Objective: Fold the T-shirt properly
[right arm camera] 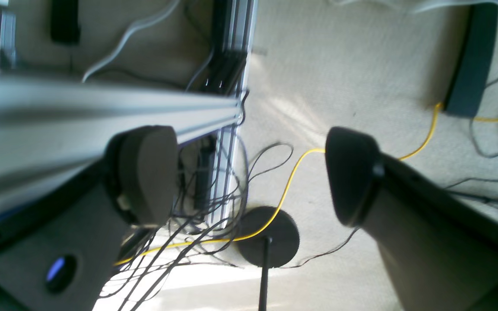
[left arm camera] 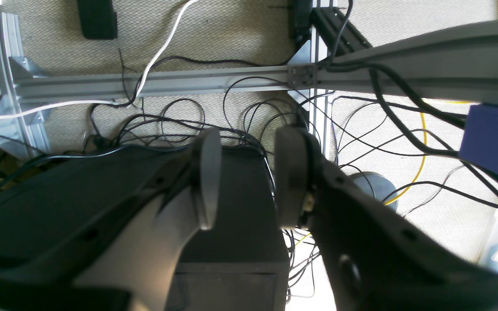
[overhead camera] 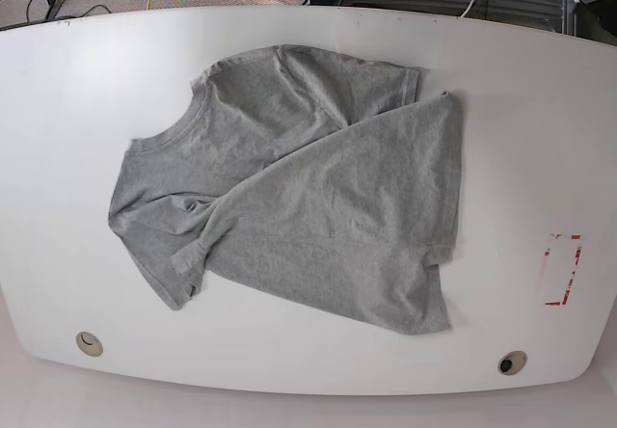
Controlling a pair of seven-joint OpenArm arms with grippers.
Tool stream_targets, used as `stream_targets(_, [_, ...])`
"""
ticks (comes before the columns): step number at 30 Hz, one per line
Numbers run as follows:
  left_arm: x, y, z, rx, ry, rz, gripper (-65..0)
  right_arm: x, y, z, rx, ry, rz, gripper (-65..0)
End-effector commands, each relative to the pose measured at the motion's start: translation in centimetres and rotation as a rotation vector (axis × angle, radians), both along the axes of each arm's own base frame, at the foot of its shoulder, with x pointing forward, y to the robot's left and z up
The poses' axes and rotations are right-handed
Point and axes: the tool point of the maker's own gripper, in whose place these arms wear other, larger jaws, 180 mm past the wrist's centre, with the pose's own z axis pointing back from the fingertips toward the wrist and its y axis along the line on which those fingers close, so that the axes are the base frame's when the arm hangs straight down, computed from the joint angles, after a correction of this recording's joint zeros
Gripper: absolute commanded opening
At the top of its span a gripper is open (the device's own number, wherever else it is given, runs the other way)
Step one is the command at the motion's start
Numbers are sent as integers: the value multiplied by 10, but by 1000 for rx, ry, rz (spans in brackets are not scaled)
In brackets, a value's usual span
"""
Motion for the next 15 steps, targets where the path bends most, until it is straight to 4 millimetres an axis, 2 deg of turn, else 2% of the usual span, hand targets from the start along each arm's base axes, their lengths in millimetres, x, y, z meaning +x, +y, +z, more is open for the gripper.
stream_targets(1, [-8, 1, 2, -1, 2, 2, -461, -18, 1, 1, 7, 32, -1, -140])
stream_targets(8, [-1, 2, 5, 0, -16, 2, -461, -29, 1, 2, 9, 48, -4, -140])
stream_targets(15, [6, 0, 26, 2, -79, -19, -461, -29, 4, 21, 13, 10, 2, -140])
